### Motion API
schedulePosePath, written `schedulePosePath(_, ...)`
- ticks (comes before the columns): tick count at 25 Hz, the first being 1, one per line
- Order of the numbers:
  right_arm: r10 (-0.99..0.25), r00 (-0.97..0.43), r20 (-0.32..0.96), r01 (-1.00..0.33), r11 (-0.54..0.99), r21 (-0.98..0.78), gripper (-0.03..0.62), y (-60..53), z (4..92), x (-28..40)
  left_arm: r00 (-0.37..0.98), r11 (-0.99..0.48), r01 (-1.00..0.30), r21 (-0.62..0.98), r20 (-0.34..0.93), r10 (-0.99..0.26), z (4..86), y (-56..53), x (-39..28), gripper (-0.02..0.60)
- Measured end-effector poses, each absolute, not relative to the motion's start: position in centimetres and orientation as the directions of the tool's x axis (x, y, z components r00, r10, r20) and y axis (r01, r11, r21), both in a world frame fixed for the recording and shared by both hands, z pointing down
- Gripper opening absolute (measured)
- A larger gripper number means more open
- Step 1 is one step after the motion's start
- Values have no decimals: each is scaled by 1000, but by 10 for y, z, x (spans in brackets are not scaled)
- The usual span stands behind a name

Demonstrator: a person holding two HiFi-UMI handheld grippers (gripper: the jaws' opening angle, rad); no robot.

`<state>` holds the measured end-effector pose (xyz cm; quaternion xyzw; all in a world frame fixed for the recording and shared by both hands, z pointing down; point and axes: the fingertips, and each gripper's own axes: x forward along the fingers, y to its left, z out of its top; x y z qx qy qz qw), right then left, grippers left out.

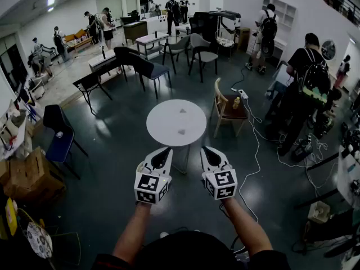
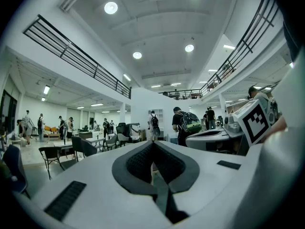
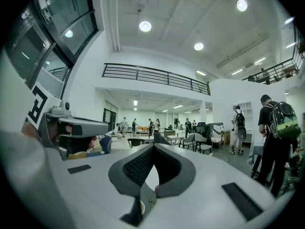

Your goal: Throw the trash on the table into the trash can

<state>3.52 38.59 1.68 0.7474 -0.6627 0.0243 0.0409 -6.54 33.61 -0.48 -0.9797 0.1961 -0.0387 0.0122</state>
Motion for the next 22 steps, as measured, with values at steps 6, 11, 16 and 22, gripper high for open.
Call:
schedulePosePath(6, -990, 125, 65, -992, -124, 14, 18, 404, 11, 50, 925, -928, -370, -38, 79, -372, -7, 356, -49, 11)
schedulePosePath(11, -994, 104, 25, -995, -104, -3, 18, 419, 11, 61, 925, -929, -368, -46, 84, -370, -4, 373, -35, 11)
schedulePosePath(16, -999, 39, 0, -999, -39, 22, 18, 439, 17, 76, 922, -927, -369, -67, 96, -374, 4, 397, -11, 11)
schedulePosePath(22, -999, -38, -4, -999, 38, -38, 18, 440, 27, 85, 910, -917, -395, -63, 113, -400, 14, 401, -3, 11)
